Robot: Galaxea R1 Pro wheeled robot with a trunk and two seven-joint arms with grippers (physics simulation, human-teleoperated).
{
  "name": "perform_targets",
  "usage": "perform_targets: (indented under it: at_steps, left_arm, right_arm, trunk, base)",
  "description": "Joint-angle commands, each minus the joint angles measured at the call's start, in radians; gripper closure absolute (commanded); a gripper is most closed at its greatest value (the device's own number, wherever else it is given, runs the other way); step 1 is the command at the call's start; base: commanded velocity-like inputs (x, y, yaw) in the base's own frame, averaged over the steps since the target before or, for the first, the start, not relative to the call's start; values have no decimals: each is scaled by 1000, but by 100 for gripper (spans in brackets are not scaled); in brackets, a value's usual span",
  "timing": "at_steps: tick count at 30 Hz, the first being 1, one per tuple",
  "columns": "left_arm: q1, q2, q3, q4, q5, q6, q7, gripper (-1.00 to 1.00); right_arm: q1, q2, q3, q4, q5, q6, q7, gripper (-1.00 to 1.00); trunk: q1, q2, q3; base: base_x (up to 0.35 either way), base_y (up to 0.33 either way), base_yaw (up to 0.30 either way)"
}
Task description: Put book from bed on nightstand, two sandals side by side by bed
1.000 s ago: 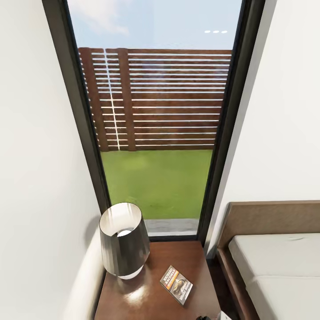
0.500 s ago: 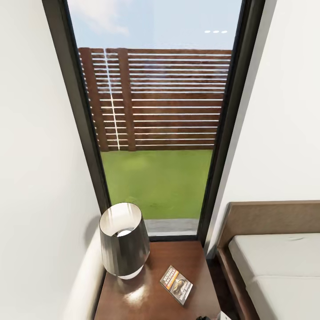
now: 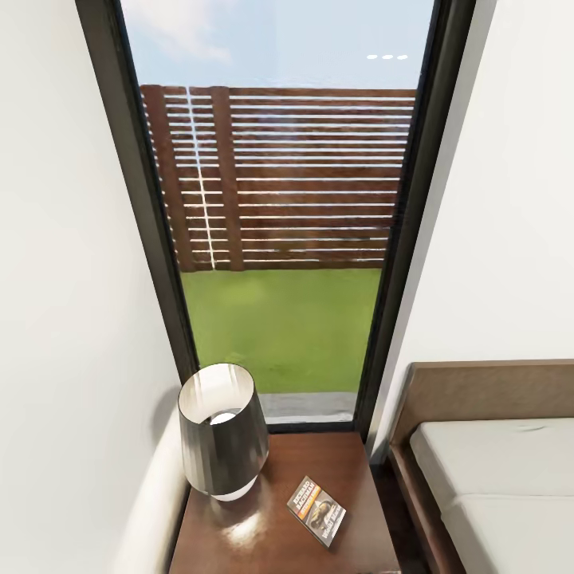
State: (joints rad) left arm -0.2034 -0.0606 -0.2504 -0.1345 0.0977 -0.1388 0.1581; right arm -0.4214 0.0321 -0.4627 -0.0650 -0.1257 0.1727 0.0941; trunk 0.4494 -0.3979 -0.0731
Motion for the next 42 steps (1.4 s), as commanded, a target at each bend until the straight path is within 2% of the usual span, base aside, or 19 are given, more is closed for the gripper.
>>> perform_targets:
  at_steps: [1, 10, 20, 42]
  left_arm:
    - [3, 2, -9, 1, 10, -8, 4, -100]
    - [15, 12, -9, 1, 10, -22, 4, -100]
    - [17, 14, -9, 1, 11, -25, 5, -100]
    - [20, 15, -11, 1, 4, -21, 3, -100]
  right_arm:
    - [5, 0, 3, -2, -3, 6, 0, -100]
    - [38, -3, 3, -3, 34, -18, 0, -100]
    - [67, -6, 2, -1, 39, -78, -6, -100]
    - [281, -11, 0, 0, 38, -88, -12, -100]
  trunk:
    - [1, -2, -2]
    - [1, -2, -2]
    - [1, -2, -2]
    - [1, -2, -2]
  base:
    - [0, 0, 0]
    - [0, 0, 0]
    - [0, 0, 0]
    - [0, 0, 0]
